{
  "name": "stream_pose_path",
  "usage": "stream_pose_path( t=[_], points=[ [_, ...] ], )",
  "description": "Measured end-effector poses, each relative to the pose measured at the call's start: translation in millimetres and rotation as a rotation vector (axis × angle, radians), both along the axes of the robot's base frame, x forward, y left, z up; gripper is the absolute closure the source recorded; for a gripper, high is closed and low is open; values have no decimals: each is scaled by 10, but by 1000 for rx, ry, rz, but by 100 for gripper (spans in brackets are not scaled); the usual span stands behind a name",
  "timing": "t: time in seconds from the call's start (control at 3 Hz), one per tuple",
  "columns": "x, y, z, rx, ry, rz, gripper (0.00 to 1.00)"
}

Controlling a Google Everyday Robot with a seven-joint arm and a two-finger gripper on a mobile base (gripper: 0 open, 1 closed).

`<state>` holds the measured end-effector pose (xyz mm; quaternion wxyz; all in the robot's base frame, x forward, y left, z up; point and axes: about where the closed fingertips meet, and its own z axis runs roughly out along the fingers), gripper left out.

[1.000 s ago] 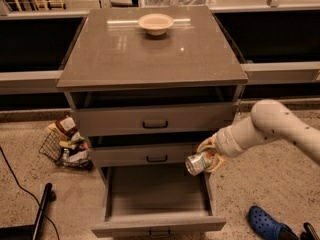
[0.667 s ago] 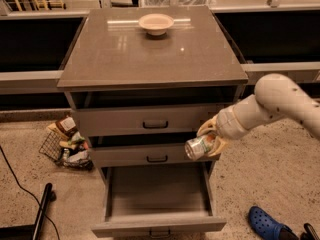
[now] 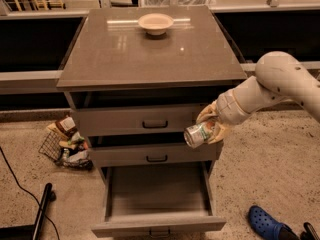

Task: Pick 7up can from bottom drawer and place on counter

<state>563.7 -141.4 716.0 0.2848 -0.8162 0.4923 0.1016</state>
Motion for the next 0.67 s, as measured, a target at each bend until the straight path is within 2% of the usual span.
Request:
stream_pose_path(
  t=[0.33, 0.67],
  points=[
    [15, -19, 50, 11, -9, -11, 100],
    [105, -183, 441, 25, -71, -37, 100]
  ],
)
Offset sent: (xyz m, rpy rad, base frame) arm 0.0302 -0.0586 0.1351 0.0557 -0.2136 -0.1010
